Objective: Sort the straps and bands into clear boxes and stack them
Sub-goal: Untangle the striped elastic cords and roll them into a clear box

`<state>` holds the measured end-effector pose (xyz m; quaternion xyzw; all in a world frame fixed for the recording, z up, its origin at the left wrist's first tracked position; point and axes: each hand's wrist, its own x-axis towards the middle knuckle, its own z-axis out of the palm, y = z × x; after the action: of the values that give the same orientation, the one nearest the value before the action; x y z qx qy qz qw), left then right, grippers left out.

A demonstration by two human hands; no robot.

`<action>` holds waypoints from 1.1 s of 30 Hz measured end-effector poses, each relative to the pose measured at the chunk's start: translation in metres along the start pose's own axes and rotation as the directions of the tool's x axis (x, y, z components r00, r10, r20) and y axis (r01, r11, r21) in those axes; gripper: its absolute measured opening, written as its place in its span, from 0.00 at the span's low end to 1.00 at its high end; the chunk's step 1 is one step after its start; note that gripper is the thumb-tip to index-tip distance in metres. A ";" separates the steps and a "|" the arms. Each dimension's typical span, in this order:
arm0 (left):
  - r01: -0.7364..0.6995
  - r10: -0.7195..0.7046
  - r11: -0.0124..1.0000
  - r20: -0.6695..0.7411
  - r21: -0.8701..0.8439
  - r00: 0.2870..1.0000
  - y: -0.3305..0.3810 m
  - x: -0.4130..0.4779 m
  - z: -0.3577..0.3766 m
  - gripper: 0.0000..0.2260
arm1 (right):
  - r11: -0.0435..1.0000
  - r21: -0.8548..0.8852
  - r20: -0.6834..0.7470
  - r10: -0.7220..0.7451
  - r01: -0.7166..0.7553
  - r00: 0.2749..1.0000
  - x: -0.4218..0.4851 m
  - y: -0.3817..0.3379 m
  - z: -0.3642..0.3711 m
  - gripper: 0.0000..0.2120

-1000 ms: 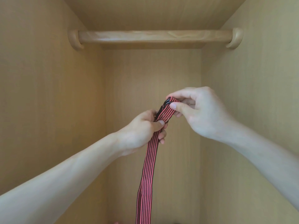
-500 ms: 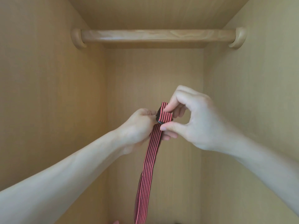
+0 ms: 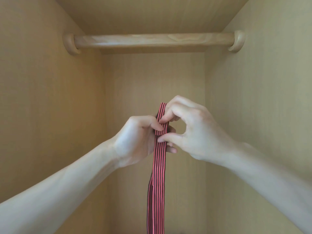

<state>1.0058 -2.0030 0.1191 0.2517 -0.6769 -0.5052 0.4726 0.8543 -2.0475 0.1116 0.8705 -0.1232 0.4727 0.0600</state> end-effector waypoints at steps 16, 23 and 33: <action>-0.018 0.038 0.986 -0.121 0.166 0.992 -0.012 0.011 0.000 0.28 | 0.879 0.193 0.175 0.406 -0.435 0.897 0.013 0.010 -0.048 0.07; 0.019 0.004 0.991 -0.168 0.135 0.986 -0.018 0.015 -0.001 0.24 | 0.892 0.194 0.136 0.388 -0.409 0.912 0.010 0.013 -0.042 0.04; -0.003 0.030 0.960 -0.094 0.281 0.995 -0.023 0.011 -0.005 0.12 | 0.915 0.093 -0.042 0.397 -0.392 0.917 0.011 0.016 -0.045 0.08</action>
<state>1.0026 -2.0230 0.1027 0.3347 -0.7198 -0.3874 0.4688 0.8192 -2.0542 0.1457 0.8150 -0.2744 0.5057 -0.0690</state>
